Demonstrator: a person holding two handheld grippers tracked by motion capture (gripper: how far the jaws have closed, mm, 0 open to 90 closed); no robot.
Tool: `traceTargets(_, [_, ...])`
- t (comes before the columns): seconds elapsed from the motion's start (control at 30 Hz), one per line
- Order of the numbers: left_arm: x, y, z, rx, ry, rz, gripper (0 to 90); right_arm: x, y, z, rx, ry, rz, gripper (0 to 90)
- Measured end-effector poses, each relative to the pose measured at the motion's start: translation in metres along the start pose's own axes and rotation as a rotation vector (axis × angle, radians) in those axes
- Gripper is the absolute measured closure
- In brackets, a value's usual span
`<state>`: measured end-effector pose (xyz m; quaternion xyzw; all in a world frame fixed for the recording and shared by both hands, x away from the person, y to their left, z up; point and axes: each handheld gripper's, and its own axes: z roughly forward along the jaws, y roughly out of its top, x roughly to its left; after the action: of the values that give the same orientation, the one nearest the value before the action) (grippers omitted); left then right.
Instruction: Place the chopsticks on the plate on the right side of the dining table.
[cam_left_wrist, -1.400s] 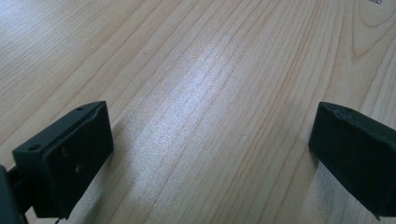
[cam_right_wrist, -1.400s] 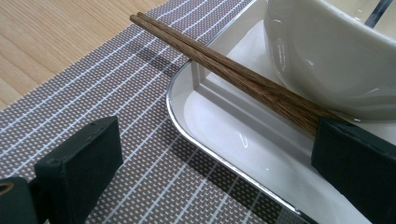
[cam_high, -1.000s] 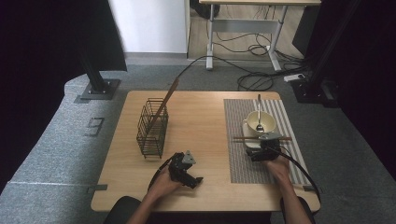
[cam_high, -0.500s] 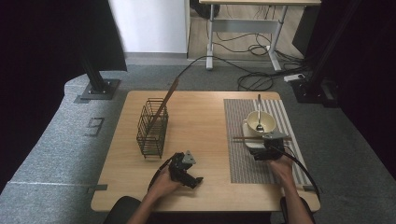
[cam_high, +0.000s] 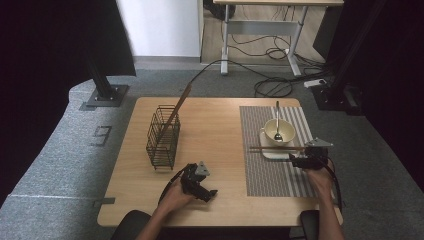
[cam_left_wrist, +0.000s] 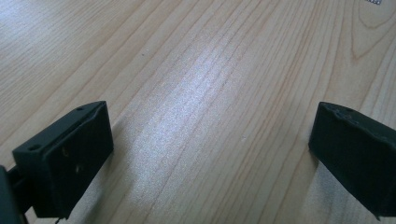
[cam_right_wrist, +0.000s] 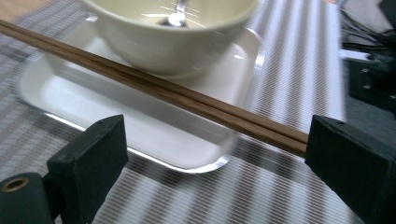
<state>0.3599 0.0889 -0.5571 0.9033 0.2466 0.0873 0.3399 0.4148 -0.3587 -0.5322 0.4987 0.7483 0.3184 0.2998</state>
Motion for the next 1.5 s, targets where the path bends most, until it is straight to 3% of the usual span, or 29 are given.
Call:
traceTargets(0.27, [0.0, 0.0, 0.0, 0.0, 0.0, 0.0, 0.0, -0.019, -0.008, 0.004, -0.005, -0.036, 0.027, 9.0])
traceTargets(0.6, [0.0, 0.0, 0.0, 0.0, 0.0, 0.0, 0.0, -0.034, -0.015, 0.013, -0.012, 0.031, 0.081, 12.9])
traceTargets(0.9, [0.0, 0.0, 0.0, 0.0, 0.0, 0.0, 0.0, -0.037, -0.016, 0.018, -0.014, 0.066, 0.1, 16.3])
traceTargets(1.37, [0.0, 0.0, 0.0, 0.002, 0.0, 0.003, 0.0, -0.034, -0.015, 0.018, -0.007, 0.062, 0.092, 17.8])
traceTargets(1.5, [0.0, 0.0, 0.0, 0.002, 0.0, 0.003, 0.0, -0.034, -0.014, 0.017, -0.004, 0.041, 0.094, 15.0])
